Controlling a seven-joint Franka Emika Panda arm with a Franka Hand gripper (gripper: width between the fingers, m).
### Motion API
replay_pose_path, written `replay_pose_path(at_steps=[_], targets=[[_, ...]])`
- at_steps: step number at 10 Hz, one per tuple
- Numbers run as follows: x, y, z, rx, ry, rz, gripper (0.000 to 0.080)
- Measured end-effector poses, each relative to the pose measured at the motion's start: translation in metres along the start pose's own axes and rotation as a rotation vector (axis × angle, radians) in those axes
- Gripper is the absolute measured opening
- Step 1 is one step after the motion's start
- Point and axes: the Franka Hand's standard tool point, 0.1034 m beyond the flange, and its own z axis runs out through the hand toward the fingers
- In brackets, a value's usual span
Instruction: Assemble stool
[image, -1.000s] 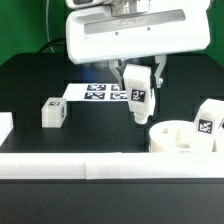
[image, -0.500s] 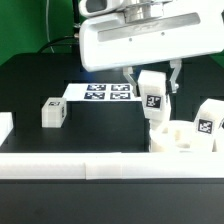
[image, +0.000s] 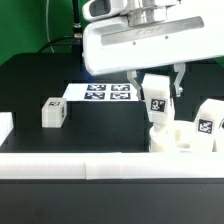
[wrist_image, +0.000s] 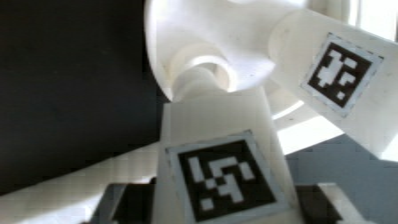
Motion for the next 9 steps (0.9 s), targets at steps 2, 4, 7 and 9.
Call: replay_pose_path(at_steps=[2,4,7,9], targets=[[0.002,0.000,0.001,-0.004,0.030,0.000,0.0324],[-0.004,-0.005,0.004,0.001,0.021,0.010,0.0324],[-0.008,-0.013,0.009,0.002,0.026,-0.003,0.0324],[-0.008,-0.012,0.009,0.001,0.025,-0.002,0.0324]])
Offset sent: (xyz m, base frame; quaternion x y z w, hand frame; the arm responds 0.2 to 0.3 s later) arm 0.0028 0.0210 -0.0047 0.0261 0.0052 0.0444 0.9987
